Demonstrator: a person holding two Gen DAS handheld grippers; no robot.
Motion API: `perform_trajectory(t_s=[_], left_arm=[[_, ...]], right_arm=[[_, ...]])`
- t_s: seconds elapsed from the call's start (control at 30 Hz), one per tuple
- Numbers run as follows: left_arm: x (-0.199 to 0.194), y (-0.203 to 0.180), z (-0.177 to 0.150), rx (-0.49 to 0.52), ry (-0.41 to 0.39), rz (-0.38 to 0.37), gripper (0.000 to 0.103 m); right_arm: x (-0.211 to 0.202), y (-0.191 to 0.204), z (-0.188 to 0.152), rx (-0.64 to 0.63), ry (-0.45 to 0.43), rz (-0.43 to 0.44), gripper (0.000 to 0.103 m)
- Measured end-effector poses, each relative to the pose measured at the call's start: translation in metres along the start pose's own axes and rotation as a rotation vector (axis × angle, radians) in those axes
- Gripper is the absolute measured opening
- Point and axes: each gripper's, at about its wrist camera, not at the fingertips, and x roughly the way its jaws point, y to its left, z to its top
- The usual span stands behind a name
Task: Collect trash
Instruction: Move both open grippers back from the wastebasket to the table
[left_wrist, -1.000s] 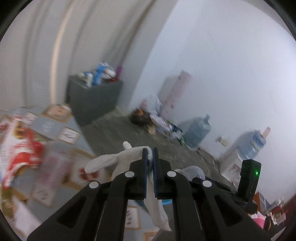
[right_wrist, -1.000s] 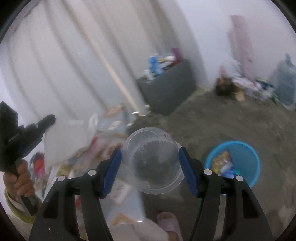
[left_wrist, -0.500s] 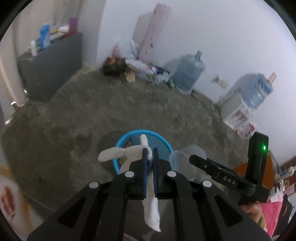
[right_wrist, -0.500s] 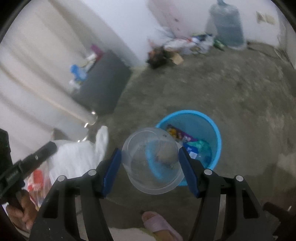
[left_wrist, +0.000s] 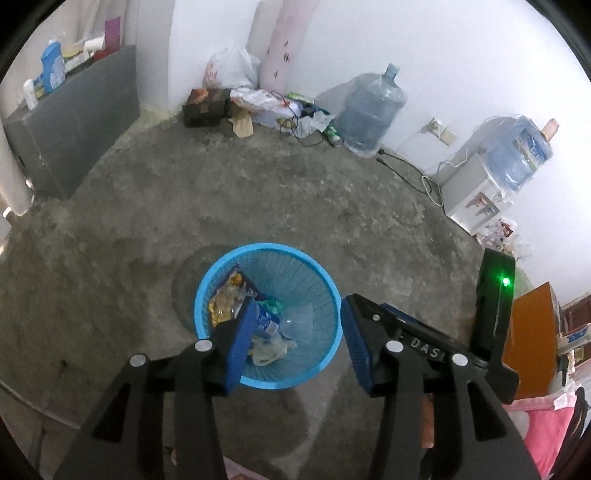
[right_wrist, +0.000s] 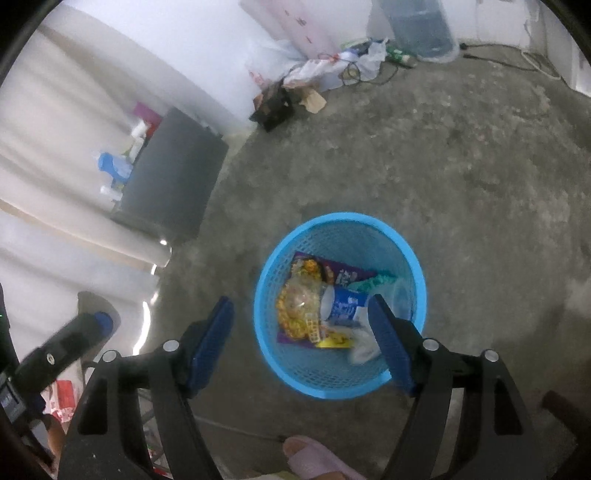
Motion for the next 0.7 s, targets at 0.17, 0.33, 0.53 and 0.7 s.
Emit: perform_trajectory(t_s=[0.17, 0.33, 0.53, 0.7], left_arm=[[-0.031, -0.003, -0.002, 0.0, -0.052, 0.017, 0.047], [-0.085, -0.002, -0.025, 0.012, -0.127, 0.059, 0.051], [-0.16, 0.022, -0.072, -0.021, -0.241, 0.107, 0.051], [-0.223, 0.058, -0.124, -0.097, -0.333, 0.206, 0.051]], right_arm=[[-0.015, 0.006, -0.001, -0.04, -0.028, 0.015, 0.072], [-0.037, 0.024, -0.01, -0.124, -0.051, 0.049, 0.071], [-0.06, 0.061, -0.027, -0.273, -0.037, 0.084, 0.071], [-0.074, 0.102, -0.041, -0.369, -0.031, 0.151, 0.071]])
